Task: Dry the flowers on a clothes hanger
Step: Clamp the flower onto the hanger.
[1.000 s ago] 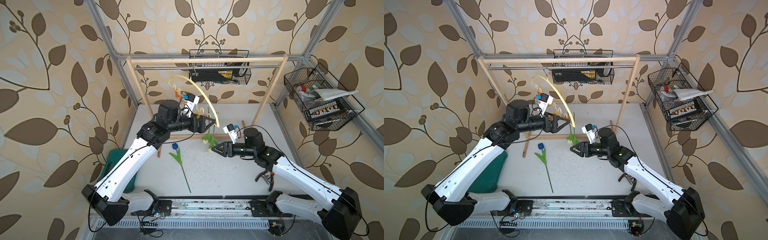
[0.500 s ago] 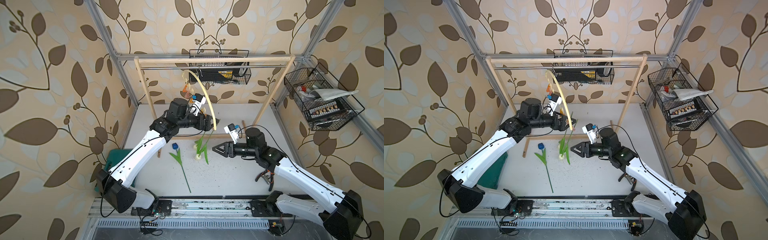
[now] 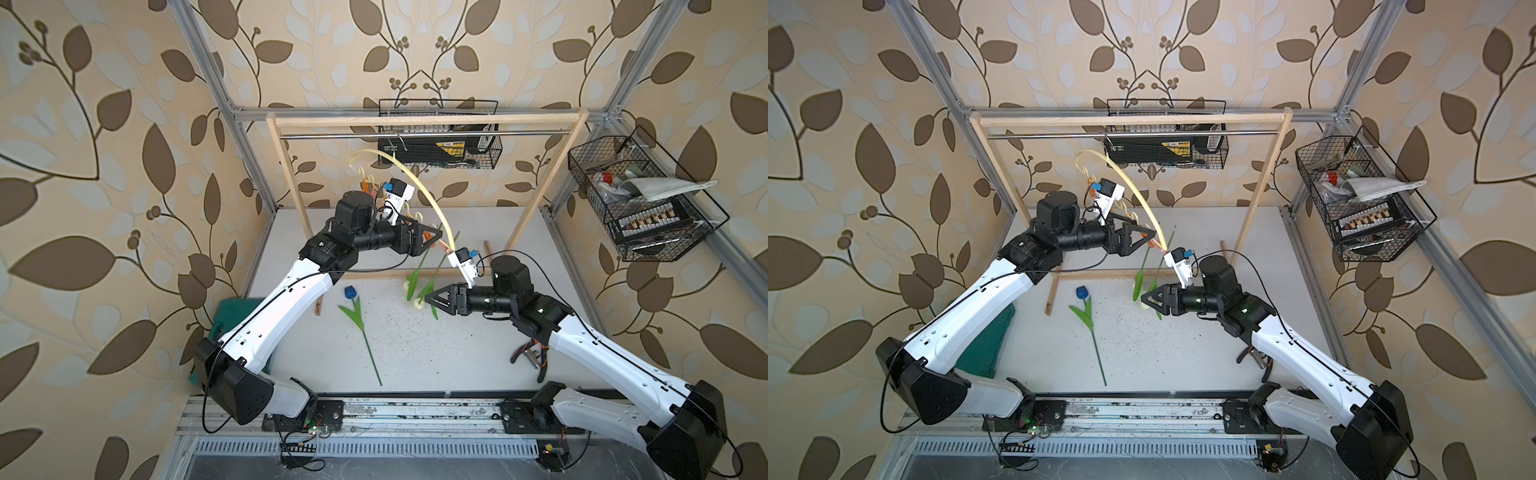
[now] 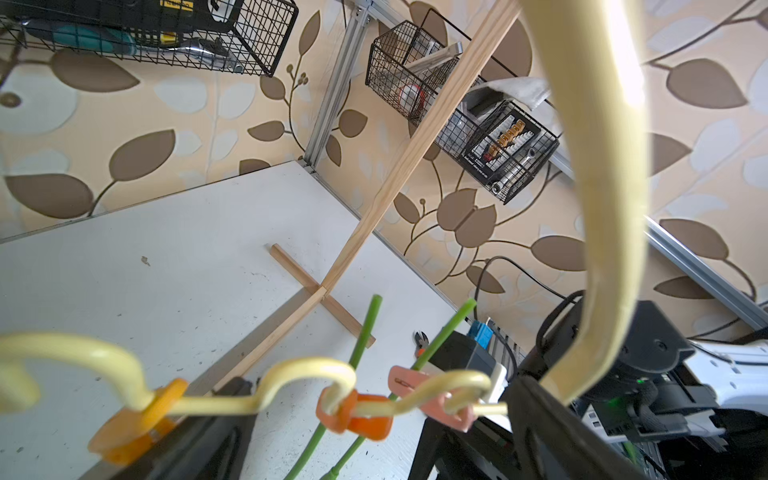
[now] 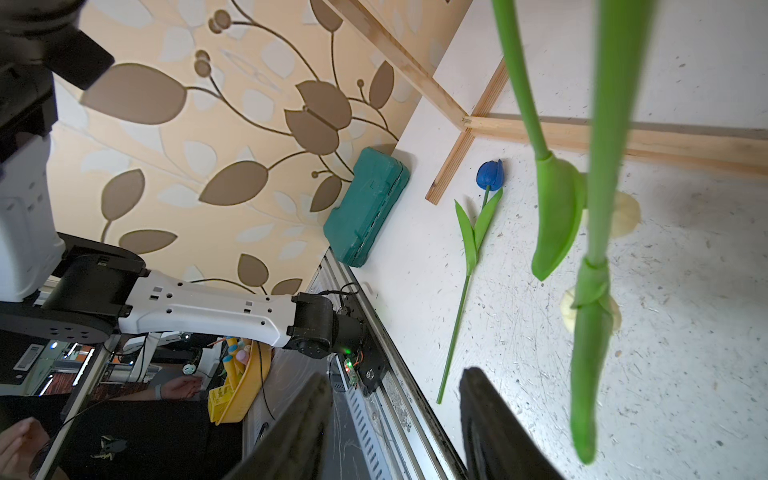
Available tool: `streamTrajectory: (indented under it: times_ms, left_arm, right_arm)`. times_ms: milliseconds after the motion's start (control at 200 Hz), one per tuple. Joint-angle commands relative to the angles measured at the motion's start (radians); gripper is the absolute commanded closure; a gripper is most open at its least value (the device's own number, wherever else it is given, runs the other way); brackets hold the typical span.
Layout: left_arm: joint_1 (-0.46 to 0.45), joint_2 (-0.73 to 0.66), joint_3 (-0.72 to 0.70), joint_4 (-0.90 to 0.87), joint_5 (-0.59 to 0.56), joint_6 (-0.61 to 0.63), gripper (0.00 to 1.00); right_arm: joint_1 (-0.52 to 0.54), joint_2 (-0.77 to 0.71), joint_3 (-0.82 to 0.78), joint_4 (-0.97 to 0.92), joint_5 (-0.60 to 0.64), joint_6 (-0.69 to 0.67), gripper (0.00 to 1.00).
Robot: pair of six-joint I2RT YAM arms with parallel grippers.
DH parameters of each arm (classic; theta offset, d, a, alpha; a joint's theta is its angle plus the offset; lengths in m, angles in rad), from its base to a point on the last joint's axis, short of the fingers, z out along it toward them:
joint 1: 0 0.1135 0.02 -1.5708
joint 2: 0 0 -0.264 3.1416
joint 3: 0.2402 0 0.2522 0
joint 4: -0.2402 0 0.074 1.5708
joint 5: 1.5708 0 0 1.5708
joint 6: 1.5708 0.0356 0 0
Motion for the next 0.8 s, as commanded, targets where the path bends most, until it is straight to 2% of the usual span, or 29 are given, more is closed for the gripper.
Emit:
streamTrajectory:
  times_ms: [0,170,450,515,660,740,795]
  left_arm:
    - [0.013,-0.041,0.03,-0.024,0.014,-0.001,0.01]
    - [0.013,-0.073,0.027,-0.171,0.001,-0.008,0.01]
    - [0.013,-0.183,-0.032,-0.239,0.047,-0.033,0.01]
    - [0.013,-0.24,-0.069,-0.276,-0.036,-0.041,0.01]
    - [0.012,-0.384,-0.172,-0.4,-0.287,-0.063,0.01]
    - [0.013,-0.463,-0.238,-0.437,-0.41,-0.098,0.01]
    - [0.015,-0.509,-0.28,-0.447,-0.481,-0.125,0.01]
  right_arm:
    - [-0.002,-0.021,0.011,-0.006,-0.013,-0.024,0.48]
    - [-0.002,-0.007,0.008,0.004,-0.013,-0.024,0.48]
    - [-0.002,0.03,0.02,0.014,-0.019,-0.023,0.48]
    - [0.004,0.01,0.006,-0.024,-0.005,-0.035,0.49]
    - [0.045,-0.071,-0.061,-0.176,0.118,-0.086,0.5]
    - [0.095,-0.121,-0.096,-0.229,0.203,-0.086,0.5]
    - [0.165,-0.152,-0.111,-0.267,0.278,-0.078,0.5]
